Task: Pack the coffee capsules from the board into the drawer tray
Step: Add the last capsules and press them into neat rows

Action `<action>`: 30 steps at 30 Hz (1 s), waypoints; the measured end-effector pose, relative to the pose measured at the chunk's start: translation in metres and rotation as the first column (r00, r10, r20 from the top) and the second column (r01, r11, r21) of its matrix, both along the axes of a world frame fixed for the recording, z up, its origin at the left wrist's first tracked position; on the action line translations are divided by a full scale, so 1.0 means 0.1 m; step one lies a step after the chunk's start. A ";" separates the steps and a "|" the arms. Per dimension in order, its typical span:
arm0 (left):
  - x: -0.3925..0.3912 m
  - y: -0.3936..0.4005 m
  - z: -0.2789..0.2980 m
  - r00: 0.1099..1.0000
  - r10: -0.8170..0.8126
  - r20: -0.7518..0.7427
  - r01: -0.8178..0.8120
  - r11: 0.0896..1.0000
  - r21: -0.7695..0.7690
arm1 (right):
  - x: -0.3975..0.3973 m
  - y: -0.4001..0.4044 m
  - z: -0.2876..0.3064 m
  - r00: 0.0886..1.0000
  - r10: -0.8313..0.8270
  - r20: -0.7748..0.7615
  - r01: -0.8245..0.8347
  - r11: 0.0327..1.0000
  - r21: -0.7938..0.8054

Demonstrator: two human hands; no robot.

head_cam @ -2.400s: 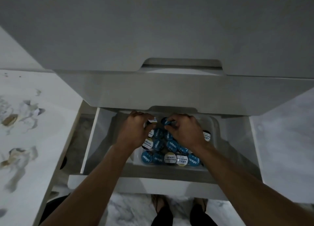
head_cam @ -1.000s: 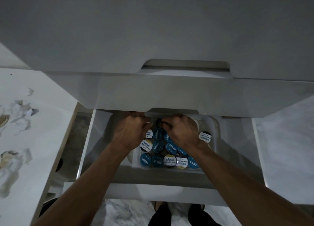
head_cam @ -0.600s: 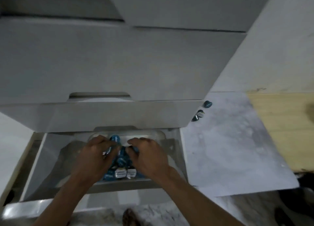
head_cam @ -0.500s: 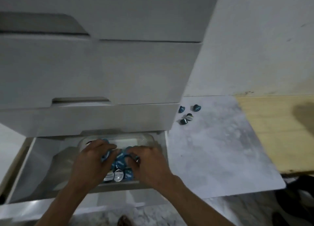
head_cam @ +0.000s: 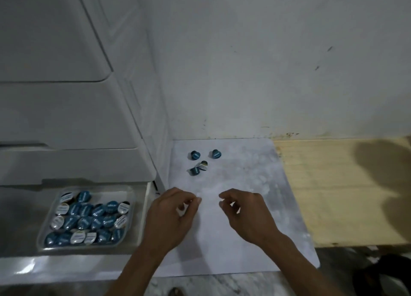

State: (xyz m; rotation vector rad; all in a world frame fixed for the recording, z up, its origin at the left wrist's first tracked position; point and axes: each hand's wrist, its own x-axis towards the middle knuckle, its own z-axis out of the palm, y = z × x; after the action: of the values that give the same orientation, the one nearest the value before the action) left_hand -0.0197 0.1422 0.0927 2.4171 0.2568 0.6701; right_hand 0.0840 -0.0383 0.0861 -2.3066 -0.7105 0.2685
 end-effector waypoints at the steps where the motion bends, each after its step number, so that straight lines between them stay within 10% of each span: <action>1: 0.10 -0.01 -0.06 1.000 0.019 -0.021 -0.019 1.000 -0.022 | 0.11 -0.01 -0.05 1.000 -0.010 -0.001 0.010 1.000 -0.012; 12: 1.29 0.47 -1.23 0.849 0.240 -0.470 -0.361 0.914 -0.186 | 1.30 0.50 -0.75 0.989 -0.057 0.134 0.087 0.971 -0.223; 21: 1.76 0.66 -1.71 0.836 0.321 -0.446 -0.404 0.909 -0.103 | 2.17 1.13 -1.47 0.955 0.251 0.156 -0.156 0.876 -0.457; 30: 1.73 0.65 -1.84 0.892 0.304 -0.335 -0.371 0.915 -0.157 | 2.23 1.24 -1.75 0.998 0.059 0.021 -0.056 0.991 -0.124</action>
State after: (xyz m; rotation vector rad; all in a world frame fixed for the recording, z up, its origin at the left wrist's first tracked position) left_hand 0.1531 0.2076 -0.0915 2.2726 0.8542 0.3834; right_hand 0.3067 0.0858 -0.0893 -2.4122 -0.7937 0.3189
